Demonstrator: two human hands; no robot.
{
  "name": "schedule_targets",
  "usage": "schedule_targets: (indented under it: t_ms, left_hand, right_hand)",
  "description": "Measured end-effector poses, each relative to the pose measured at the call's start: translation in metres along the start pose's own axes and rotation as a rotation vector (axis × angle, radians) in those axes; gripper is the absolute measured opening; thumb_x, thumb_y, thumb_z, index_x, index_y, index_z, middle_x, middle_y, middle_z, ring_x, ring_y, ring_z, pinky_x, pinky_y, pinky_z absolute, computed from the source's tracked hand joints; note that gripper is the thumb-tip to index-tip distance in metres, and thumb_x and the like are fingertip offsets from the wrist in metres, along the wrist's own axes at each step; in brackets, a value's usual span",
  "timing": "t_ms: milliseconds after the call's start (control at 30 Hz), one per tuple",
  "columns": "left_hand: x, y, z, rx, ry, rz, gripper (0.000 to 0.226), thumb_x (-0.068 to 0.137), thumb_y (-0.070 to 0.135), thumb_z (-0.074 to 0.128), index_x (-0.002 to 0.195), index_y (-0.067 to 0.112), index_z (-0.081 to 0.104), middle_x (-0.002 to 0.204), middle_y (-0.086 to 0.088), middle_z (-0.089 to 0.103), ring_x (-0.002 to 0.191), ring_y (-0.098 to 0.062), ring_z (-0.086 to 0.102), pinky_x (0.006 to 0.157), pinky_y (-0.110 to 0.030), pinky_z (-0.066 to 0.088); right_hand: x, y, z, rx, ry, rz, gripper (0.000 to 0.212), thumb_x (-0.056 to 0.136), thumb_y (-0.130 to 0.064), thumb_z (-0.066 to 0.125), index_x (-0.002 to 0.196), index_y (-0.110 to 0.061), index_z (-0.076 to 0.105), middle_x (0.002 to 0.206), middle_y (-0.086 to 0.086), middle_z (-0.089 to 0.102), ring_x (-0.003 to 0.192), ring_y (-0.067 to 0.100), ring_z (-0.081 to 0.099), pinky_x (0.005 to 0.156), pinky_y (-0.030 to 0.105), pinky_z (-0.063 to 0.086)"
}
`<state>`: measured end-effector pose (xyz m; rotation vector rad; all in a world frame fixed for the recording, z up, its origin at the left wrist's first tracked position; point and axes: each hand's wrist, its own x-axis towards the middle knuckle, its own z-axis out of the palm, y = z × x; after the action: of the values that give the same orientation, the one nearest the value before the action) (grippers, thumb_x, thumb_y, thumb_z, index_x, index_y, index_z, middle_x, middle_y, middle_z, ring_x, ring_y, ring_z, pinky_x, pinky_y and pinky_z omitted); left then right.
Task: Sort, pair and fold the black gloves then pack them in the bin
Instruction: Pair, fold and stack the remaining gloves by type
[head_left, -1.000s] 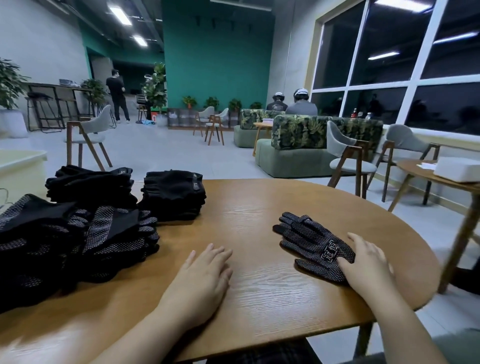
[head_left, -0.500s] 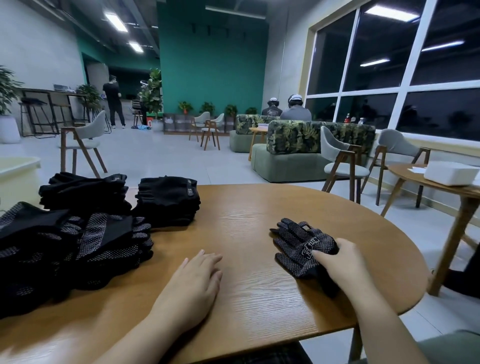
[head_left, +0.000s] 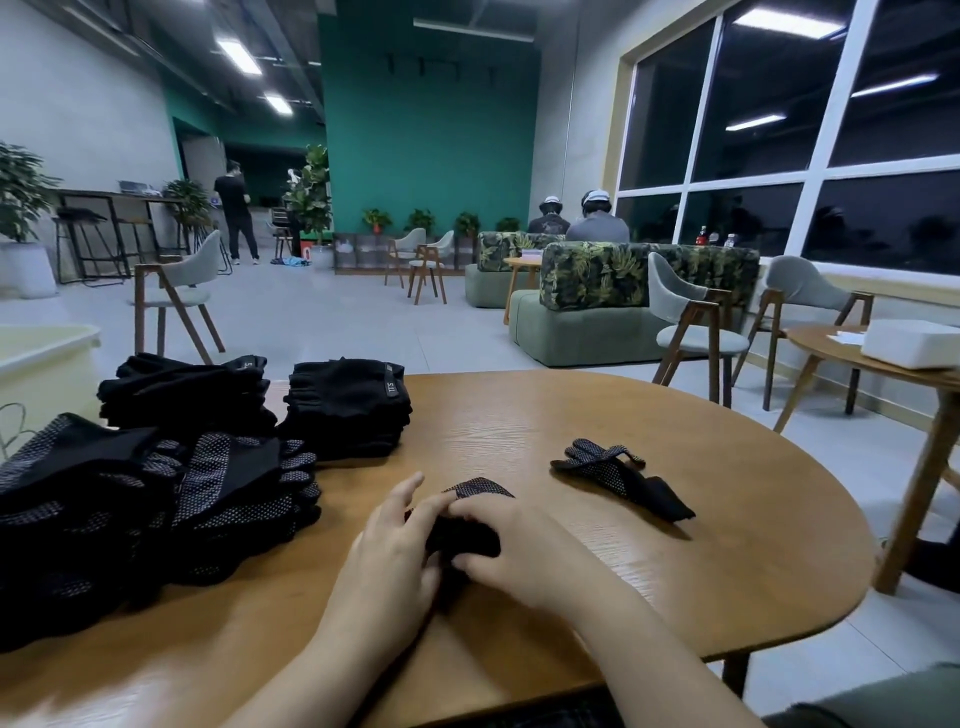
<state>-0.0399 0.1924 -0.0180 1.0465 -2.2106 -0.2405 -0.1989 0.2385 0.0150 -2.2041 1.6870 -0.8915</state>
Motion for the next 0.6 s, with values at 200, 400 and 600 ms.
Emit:
schedule_targets:
  t_ms: [200, 400, 600]
  left_hand:
    - [0.0, -0.001, -0.001, 0.023, 0.006, -0.034, 0.017, 0.086, 0.023, 0.06, 0.102, 0.028, 0.065, 0.12, 0.011, 0.049, 0.109, -0.014, 0.048, 0.091, -0.028, 0.04]
    - [0.002, -0.001, -0.004, -0.193, 0.04, -0.13, 0.01, 0.091, 0.017, 0.054, 0.094, 0.026, 0.052, 0.097, 0.01, 0.052, 0.08, -0.01, 0.053, 0.075, -0.024, 0.044]
    - [0.005, -0.007, -0.009, -0.364, 0.119, -0.295, 0.024, 0.082, -0.001, 0.058, 0.079, 0.023, 0.056, 0.075, 0.004, 0.058, 0.062, -0.009, 0.051, 0.057, -0.014, 0.04]
  right_hand:
    - [-0.015, 0.018, 0.011, 0.045, 0.053, 0.046, 0.038, 0.08, -0.022, 0.068, 0.117, -0.027, 0.059, 0.113, -0.017, 0.058, 0.109, -0.005, 0.049, 0.094, 0.006, 0.034]
    - [-0.016, 0.027, 0.012, -0.099, 0.245, 0.156, 0.011, 0.086, -0.017, 0.063, 0.095, -0.024, 0.064, 0.091, -0.016, 0.051, 0.087, -0.005, 0.043, 0.076, 0.006, 0.035]
    - [-0.015, 0.019, 0.012, -0.044, 0.365, 0.184, 0.006, 0.091, -0.019, 0.058, 0.089, -0.024, 0.06, 0.075, -0.012, 0.057, 0.068, 0.003, 0.054, 0.059, 0.007, 0.036]
